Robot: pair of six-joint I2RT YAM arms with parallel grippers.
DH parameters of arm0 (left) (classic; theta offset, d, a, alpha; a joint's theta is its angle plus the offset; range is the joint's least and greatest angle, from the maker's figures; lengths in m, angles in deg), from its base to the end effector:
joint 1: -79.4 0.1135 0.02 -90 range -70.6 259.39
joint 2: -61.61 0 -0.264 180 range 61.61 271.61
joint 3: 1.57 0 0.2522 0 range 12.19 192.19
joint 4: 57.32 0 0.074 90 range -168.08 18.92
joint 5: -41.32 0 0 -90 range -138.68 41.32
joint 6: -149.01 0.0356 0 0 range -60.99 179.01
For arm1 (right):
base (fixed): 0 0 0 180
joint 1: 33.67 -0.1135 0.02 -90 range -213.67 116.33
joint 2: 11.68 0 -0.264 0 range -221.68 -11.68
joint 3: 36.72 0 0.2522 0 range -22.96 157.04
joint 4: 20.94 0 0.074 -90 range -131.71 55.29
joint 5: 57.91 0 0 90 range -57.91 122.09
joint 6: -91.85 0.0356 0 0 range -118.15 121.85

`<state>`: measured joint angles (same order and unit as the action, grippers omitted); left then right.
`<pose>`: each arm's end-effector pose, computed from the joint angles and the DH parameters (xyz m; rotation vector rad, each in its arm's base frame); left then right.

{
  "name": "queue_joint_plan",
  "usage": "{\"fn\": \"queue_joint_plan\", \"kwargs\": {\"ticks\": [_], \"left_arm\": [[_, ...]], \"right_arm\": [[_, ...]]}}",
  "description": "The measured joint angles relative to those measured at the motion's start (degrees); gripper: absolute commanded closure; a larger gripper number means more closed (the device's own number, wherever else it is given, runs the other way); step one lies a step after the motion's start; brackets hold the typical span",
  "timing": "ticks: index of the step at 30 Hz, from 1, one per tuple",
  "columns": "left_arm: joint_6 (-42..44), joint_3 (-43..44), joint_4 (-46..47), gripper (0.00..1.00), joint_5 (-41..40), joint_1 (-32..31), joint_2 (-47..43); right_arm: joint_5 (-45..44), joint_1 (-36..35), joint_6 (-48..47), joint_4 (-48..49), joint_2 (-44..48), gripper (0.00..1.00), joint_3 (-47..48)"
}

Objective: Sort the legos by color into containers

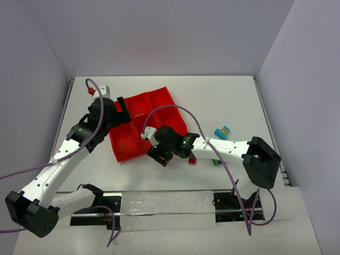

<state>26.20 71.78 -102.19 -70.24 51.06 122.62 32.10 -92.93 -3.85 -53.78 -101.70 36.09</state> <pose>0.2075 -0.0971 0.3407 -0.2998 2.0821 -0.2405 0.1694 0.2848 0.2189 -1.3365 2.0993 0.4078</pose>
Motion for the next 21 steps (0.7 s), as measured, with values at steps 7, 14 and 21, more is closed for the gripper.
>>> {"fn": "queue_joint_plan", "kwargs": {"ticks": [7,14,21], "left_arm": [[0.02,0.0,0.04,0.01,0.61,0.0,0.02],[0.02,-0.04,0.12,0.01,0.83,0.0,0.02],[0.01,-0.66,0.85,0.01,0.86,0.0,0.09]], "right_arm": [[-1.29,-0.01,-0.44,0.0,-1.62,0.45,0.06],[-1.55,-0.01,-0.65,0.02,-1.73,0.77,0.21],[-1.52,-0.04,-0.09,-0.64,-1.03,0.98,0.21]]}}
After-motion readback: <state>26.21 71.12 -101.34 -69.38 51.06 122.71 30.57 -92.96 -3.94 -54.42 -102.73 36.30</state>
